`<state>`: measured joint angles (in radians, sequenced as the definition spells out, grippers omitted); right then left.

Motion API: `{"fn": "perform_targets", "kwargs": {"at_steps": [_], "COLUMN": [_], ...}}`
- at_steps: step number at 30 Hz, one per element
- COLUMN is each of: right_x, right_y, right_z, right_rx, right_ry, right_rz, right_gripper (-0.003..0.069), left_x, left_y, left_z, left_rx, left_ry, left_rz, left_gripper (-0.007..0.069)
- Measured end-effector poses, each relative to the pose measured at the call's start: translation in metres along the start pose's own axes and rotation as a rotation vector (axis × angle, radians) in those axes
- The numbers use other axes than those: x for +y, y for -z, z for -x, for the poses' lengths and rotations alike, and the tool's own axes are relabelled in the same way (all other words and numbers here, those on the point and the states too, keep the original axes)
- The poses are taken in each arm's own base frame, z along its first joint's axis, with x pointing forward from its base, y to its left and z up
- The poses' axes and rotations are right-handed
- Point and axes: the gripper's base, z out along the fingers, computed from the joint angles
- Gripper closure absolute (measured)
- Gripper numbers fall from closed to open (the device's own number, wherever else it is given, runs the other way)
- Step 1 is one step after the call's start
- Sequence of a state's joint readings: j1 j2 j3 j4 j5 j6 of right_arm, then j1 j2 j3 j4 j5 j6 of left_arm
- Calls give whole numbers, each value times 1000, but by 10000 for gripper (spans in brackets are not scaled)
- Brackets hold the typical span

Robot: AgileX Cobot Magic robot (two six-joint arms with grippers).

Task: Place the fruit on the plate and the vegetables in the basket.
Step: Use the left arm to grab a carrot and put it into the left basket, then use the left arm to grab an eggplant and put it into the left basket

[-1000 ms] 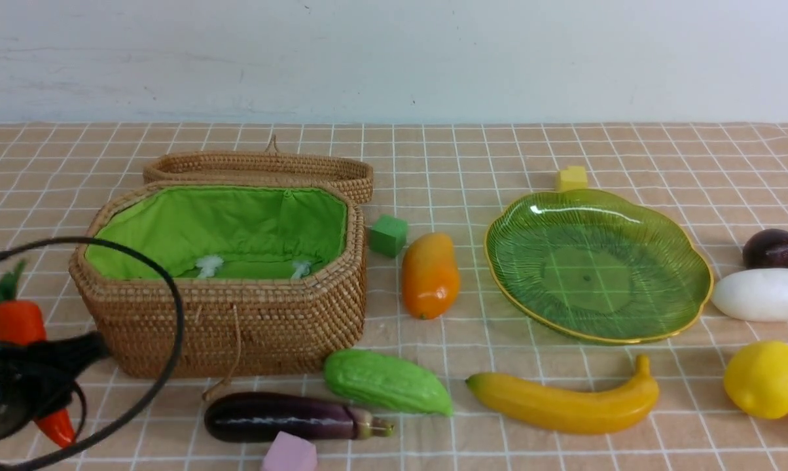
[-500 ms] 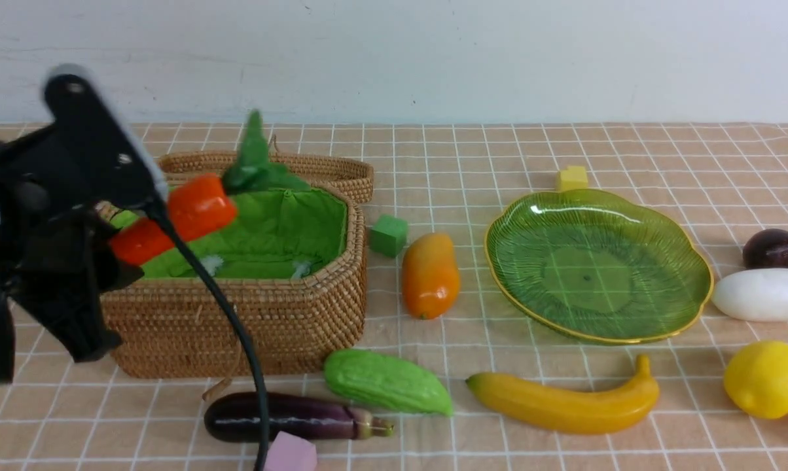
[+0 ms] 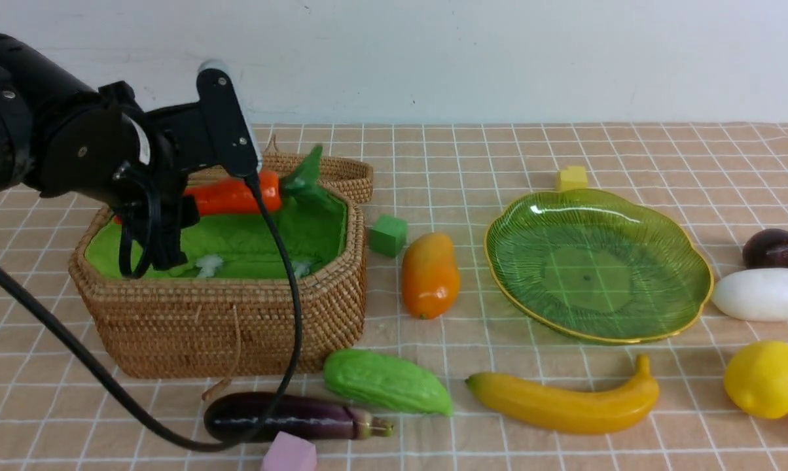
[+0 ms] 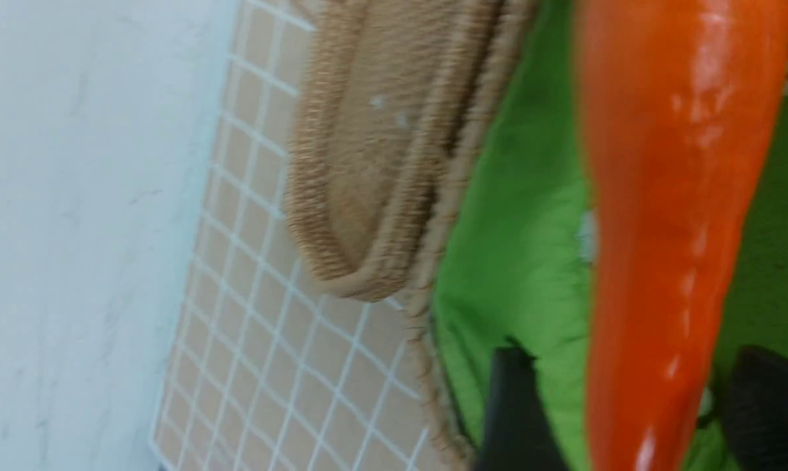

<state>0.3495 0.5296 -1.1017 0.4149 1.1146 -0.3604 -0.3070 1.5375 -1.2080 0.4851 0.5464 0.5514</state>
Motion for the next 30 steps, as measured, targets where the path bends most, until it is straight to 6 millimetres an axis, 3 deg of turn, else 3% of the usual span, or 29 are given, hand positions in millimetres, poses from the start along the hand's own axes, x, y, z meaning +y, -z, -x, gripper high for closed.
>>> {"fn": "perform_targets", "kwargs": {"at_steps": [4, 6, 8, 9, 12, 13, 14, 15, 19, 22, 26, 28, 30], "right_x": [0, 0, -1, -1, -1, -1, -1, -1, -1, -1, -1, -2, -3], "right_y": [0, 0, 0, 0, 0, 0, 0, 0, 0, 0, -1, -3, -7], "right_z": [0, 1, 1, 1, 2, 2, 2, 2, 2, 2, 2, 0, -4], "right_rx": [-5, -10, -15, -15, -21, -22, -23, -23, -23, -23, -22, -15, 0], "right_ry": [0, 0, 0, 0, 1, 1, 1, 1, 2, 2, 0, -3, -8], "right_rz": [-2, -4, -6, -6, -8, -8, -9, -9, -9, -9, -9, -8, -6], "right_gripper": [423, 423, 423, 423, 423, 423, 423, 423, 423, 423, 423, 423, 422], "left_x": [4, 2, -7, -7, -35, -37, -46, -65, -120, -154, -167, -167, -170], "left_y": [11, 25, 44, 46, 76, 78, 83, 92, 104, 104, 91, 85, 71], "left_z": [0, 1, 6, 7, 24, 25, 29, 37, 45, 39, 40, 46, 58], "left_rx": [0, 5, 18, 13, 12, 11, 9, 16, 68, 94, 54, 3, -71], "left_ry": [119, 250, 443, 452, 627, 628, 628, 589, 295, 100, 31, 31, 26], "left_rz": [25, 6, -66, -66, -254, -265, -309, -390, -544, -622, -613, -584, -540], "left_gripper": [-3, -32, -26, -24, 71, 80, 116, 200, 439, 531, 510, 463, 345]}}
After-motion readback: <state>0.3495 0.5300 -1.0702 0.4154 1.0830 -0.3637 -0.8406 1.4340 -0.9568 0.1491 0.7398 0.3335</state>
